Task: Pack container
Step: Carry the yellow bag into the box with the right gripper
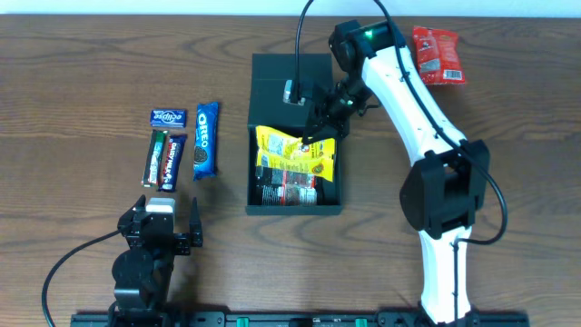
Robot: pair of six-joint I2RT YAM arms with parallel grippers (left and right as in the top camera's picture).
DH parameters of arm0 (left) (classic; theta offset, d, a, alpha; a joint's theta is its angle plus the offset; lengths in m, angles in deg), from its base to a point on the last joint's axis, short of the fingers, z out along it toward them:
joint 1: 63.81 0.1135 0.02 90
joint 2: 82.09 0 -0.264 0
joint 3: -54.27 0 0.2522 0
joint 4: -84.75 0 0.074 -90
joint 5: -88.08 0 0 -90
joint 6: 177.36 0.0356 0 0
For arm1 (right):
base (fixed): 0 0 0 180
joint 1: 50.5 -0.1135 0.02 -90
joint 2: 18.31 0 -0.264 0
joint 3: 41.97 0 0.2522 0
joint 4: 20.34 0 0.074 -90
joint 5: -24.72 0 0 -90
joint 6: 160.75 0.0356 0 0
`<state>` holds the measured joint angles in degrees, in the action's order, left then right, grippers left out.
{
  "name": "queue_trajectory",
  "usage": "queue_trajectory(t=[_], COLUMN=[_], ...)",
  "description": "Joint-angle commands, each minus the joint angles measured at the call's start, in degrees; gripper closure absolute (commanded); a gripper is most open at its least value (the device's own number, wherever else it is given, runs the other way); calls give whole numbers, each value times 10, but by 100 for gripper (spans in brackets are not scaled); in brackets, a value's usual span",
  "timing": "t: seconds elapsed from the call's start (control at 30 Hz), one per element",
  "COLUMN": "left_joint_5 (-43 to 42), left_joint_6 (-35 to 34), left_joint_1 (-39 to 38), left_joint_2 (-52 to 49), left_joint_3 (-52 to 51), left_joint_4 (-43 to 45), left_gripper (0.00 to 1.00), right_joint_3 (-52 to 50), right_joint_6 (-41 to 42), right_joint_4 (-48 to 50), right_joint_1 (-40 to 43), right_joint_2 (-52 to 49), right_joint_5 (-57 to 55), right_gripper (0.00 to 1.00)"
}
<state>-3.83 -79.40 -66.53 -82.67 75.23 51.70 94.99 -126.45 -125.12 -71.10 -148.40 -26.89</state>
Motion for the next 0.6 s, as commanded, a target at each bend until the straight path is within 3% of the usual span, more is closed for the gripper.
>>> queue_trajectory(t=[0.0, 0.57], left_joint_5=[9, 9], left_joint_6=[10, 10], left_joint_1=[1, 1], left_joint_2=[3, 3], left_joint_3=[-12, -12], left_joint_4=[-4, -3], left_gripper=[5, 5], right_joint_3=[0, 0], right_joint_6=[4, 50], right_joint_4=[0, 76], right_joint_1=[-7, -24], right_joint_2=[-19, -64], right_joint_5=[8, -20], right_gripper=[99, 99])
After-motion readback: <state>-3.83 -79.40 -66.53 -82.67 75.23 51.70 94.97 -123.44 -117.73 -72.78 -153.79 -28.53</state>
